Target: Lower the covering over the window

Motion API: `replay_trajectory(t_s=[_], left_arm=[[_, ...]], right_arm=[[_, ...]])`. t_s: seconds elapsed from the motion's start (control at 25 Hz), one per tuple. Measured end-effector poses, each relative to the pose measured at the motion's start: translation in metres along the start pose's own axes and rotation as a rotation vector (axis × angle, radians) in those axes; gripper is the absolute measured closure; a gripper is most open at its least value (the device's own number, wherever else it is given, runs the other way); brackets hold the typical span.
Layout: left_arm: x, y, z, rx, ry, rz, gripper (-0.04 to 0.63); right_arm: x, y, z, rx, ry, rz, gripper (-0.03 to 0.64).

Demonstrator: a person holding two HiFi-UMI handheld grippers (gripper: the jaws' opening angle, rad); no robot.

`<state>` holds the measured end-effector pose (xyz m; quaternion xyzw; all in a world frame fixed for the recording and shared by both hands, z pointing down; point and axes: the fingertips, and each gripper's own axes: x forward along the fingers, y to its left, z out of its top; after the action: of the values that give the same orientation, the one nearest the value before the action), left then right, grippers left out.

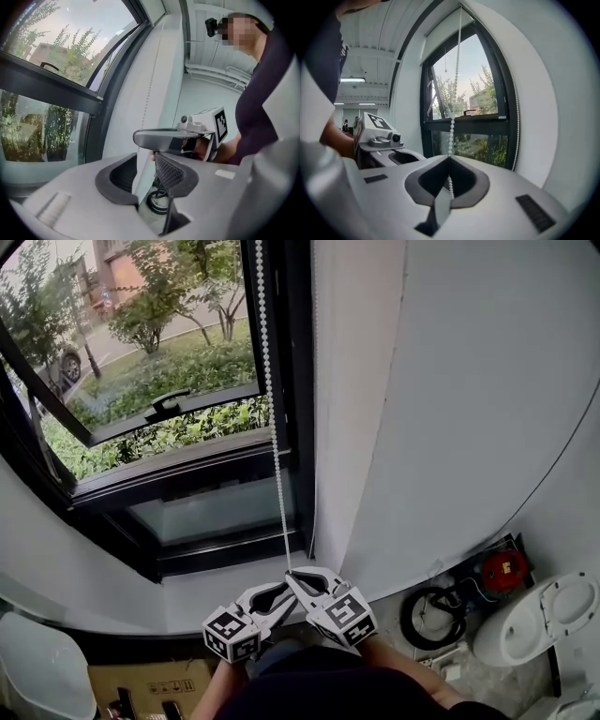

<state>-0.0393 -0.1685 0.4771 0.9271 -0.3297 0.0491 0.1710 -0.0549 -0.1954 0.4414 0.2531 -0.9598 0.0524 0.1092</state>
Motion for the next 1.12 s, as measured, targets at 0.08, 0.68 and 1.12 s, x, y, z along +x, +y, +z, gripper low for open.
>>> replay_trajectory(t_s=[0.08,0.68,1.12], left_arm=[[-0.006,-0.004,0.005,0.007,-0.022,-0.023,0.483],[-0.012,-0.006,0.072,0.094,-0.183,0.004,0.483],[0.002,0.005,0.083,0.161,-0.105,-0.014,0.583]], right_arm=[[0.001,-0.004,-0.004,0.001,0.006,-0.002,0.604],[0.018,0.015,-0.080,0.048,0.156,0.052,0.604],[0.025,0.019,-0.079,0.075,0.170,0.005,0.604]])
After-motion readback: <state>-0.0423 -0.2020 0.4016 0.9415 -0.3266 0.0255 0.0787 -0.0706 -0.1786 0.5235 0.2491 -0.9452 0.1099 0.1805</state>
